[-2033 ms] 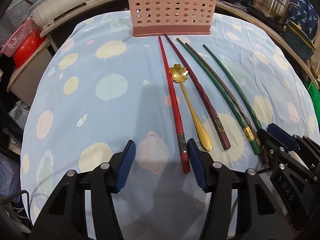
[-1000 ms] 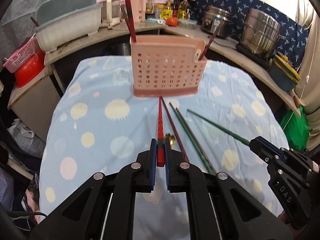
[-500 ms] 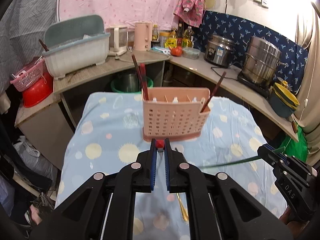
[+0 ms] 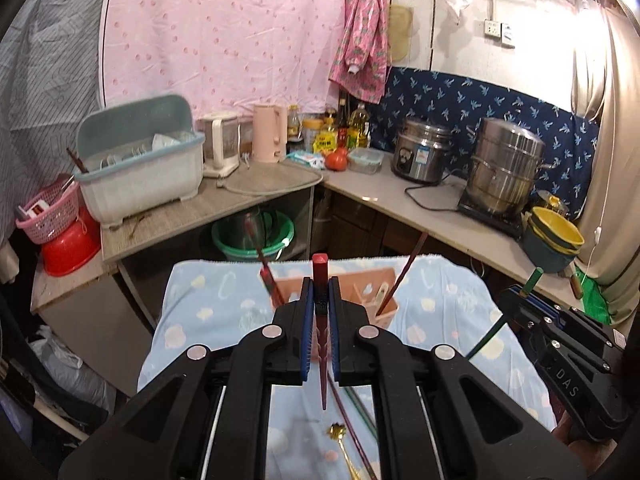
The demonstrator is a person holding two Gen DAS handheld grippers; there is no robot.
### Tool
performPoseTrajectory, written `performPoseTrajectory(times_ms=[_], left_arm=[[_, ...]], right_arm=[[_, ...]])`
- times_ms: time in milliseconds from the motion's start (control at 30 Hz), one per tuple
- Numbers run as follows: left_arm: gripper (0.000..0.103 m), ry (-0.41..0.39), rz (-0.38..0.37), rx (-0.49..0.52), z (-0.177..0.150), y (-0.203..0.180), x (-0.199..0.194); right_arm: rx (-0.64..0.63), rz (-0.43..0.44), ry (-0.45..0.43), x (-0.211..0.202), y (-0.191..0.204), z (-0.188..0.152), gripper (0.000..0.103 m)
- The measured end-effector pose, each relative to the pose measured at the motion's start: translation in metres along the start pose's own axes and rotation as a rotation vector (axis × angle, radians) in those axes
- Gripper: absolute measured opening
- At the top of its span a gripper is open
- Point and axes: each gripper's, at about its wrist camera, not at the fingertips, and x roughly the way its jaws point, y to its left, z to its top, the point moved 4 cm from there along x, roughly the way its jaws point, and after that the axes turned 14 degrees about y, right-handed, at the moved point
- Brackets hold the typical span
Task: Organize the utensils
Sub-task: 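Lift both chopsticks and carry them above the pink holder, then lower both chopsticks into the holder and open both tools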
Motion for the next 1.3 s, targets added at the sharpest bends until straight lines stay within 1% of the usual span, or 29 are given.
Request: performPoseTrajectory(times_ms=[333,467,600,833,1100,1300], left_arm=[[0.007,-0.099,0.010,0.013,0.063,-0.002,-0.019],[0.007,-0.126,0.016,0.014,0.085,0.000,-0.018],[0.007,-0.130,0.022,0.008,0.100,0.006,-0.007],[0.007,-0.117,0.030,-0.013,0.107,0.019,0.021],[0.007,-0.055,0.042,-0.021,0.103,0.030,0.059],[0.007,-0.025,0.041,-0.025,0.101,0.034,0.079]], right_arm=[[-0.027,-0.008,-0.113,-0.005,0.015,0.071,0.007],[-0.019,0.010,-0.133,0.005,0.019,0.096,0.007],[-0.014,0.026,-0.148,0.017,0.023,0.111,0.007],[-0.005,0.034,-0.144,0.051,0.031,0.121,0.007],[0.018,0.018,-0.078,0.098,0.026,0.116,0.007],[0.030,0.006,-0.038,0.122,0.018,0.109,0.007]])
